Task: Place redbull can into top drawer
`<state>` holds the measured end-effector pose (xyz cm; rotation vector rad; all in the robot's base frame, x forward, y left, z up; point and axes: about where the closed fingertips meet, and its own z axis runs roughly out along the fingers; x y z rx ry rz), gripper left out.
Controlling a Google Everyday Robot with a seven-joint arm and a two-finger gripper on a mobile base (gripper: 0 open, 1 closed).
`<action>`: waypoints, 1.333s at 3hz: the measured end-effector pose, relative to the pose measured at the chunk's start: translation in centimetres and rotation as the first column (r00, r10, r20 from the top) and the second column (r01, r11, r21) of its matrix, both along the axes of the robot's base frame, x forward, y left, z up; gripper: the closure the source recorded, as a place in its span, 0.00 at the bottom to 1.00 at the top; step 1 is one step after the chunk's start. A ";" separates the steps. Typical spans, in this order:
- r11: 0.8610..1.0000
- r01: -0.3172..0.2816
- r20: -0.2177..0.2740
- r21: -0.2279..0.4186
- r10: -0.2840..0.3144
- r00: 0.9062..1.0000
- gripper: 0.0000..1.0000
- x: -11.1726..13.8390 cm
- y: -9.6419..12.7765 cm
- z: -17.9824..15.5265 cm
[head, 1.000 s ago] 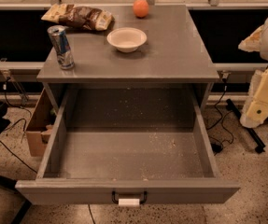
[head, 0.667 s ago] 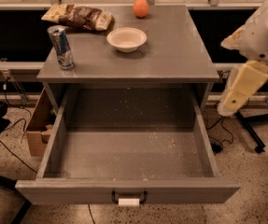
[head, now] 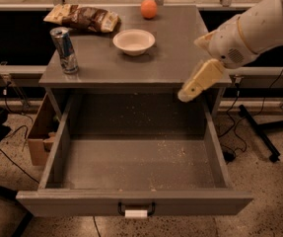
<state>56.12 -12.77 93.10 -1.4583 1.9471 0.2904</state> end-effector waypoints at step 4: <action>0.912 -0.159 0.161 0.377 0.105 0.981 0.00 8.1 12.7 1.1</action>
Offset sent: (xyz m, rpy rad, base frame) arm 0.0773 0.1263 0.0283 0.4753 -0.1977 0.2006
